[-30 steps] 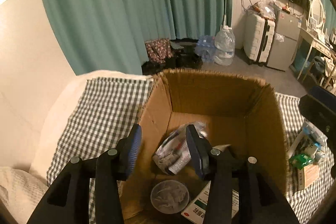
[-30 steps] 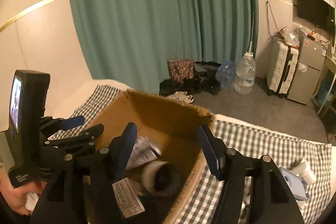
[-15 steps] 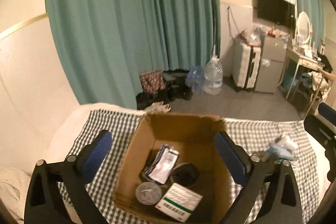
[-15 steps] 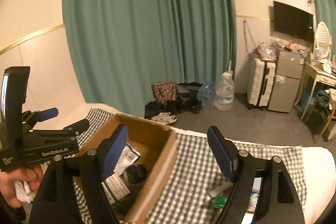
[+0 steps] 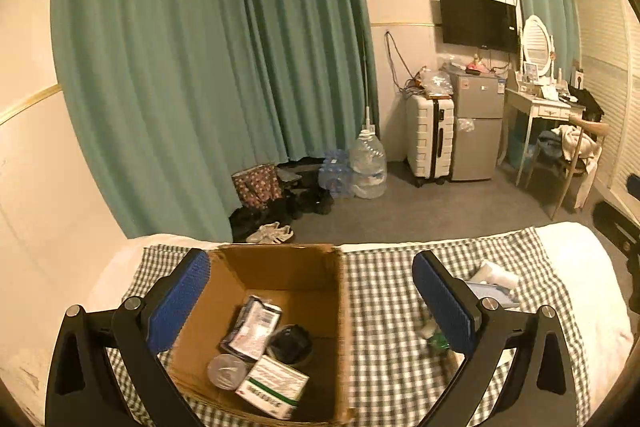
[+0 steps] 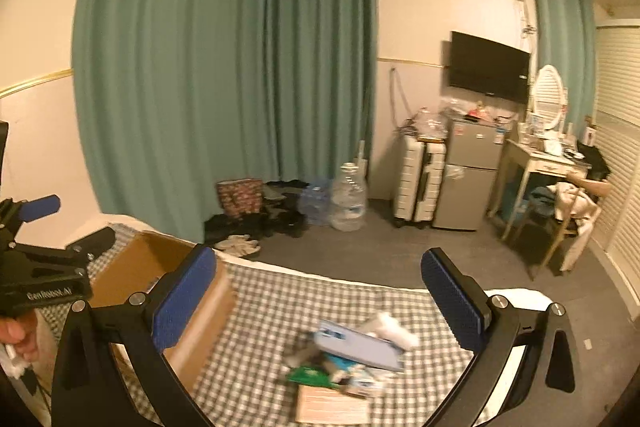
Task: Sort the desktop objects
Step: 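Move both tools back over the remaining items on the bedspread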
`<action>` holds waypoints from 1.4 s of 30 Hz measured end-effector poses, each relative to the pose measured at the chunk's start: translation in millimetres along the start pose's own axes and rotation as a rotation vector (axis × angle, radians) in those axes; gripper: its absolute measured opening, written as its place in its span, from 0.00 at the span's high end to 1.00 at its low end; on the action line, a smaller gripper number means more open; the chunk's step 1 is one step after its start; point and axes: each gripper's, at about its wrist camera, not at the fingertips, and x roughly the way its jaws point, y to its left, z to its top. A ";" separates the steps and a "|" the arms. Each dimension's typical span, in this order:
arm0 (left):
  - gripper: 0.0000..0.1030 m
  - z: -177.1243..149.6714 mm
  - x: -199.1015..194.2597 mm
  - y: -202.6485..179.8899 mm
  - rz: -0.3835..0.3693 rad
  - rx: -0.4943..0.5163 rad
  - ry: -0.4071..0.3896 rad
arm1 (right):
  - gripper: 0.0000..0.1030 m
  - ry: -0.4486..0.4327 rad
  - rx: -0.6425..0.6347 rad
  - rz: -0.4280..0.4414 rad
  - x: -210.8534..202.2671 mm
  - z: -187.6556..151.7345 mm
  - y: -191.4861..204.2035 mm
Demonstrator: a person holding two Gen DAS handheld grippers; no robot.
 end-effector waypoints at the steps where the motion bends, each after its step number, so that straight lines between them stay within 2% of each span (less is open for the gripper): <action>1: 0.00 0.0 1.7 -6.1 -0.006 0.001 0.001 | 0.00 -0.001 -0.001 -0.012 -3.9 -3.2 -10.2; 6: 0.00 -9.8 20.5 -36.7 -0.018 0.008 0.045 | 0.00 0.067 0.002 -0.051 -9.4 -21.4 -56.4; 9: 0.00 -18.0 28.7 -57.0 -0.053 0.002 0.076 | 0.00 0.098 0.030 -0.059 -9.1 -33.7 -80.5; 15: 0.00 -34.7 49.4 -87.1 -0.065 0.049 0.126 | 0.00 0.158 0.071 -0.021 2.0 -60.9 -112.9; 33: 0.00 -113.2 144.5 -133.6 -0.143 0.096 0.343 | 0.00 0.338 0.190 0.025 83.2 -151.6 -129.8; 38: 0.00 -138.2 172.4 -145.9 -0.155 0.157 0.386 | 0.00 0.423 0.157 0.049 113.5 -174.0 -118.9; 42: 0.00 -149.8 191.2 -145.9 -0.198 0.116 0.426 | 0.01 0.487 0.187 0.091 134.8 -188.8 -111.9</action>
